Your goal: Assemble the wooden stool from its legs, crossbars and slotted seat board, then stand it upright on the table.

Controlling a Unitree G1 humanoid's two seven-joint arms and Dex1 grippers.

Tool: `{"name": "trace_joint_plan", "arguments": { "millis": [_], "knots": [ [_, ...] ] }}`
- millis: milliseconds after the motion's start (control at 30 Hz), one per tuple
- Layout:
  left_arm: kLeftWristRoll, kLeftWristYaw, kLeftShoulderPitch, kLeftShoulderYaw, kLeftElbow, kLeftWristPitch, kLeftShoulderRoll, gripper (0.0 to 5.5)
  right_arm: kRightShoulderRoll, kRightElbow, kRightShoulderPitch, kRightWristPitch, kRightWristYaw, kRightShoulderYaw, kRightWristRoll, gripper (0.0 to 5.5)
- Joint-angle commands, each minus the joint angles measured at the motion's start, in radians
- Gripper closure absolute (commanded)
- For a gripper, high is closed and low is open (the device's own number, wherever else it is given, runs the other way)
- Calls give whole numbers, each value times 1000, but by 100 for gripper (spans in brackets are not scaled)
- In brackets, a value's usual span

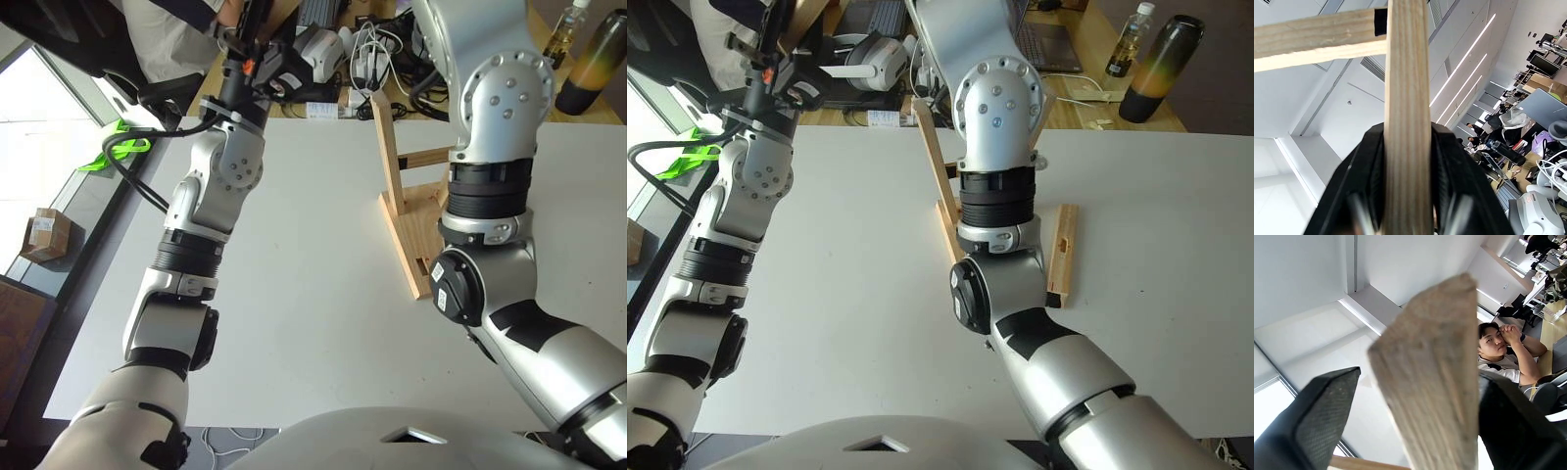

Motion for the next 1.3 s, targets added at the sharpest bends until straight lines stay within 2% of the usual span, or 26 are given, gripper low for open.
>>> {"name": "trace_joint_plan", "arguments": {
  "millis": [33, 333, 633, 667, 733, 933, 1033, 1133, 1200, 1300],
  "knots": [
    [24, -11, -7, -15, -13, -5, -11, 447, 202, -13, 69, -41, -35, 38, -22, 228],
    [13, -21, -2, -10, -23, -7, -9, 447, 200, -8, 104, -124, -10, 74, -57, 390],
    [21, -21, -5, -2, -28, -4, -15, 447, 175, -21, 113, -154, 22, 89, -78, 422],
    [21, -20, -4, 0, -30, -3, -15, 409, 168, -27, 113, -160, 34, 95, -89, 422],
    [23, -18, -3, 2, -36, -2, -14, 375, 152, -48, 117, -177, 70, 122, -125, 439],
    [47, 2, 16, 16, -82, 7, 0, 297, 103, -78, 130, -305, 146, 177, -305, 450],
    [38, 10, 99, 63, -227, 11, 11, 248, 72, -71, 125, -359, 142, 165, -381, 451],
    [-28, -57, 251, 121, -452, 49, 6, 204, -2, -57, 102, -408, 146, 107, -429, 452],
    [-104, -88, 365, 182, -502, 129, -26, 178, -113, -82, 73, -386, 181, 29, -408, 452],
    [-274, -61, 457, 337, -484, 292, -125, 128, -283, -198, 86, -182, 222, -108, -196, 452]
  ]
}}
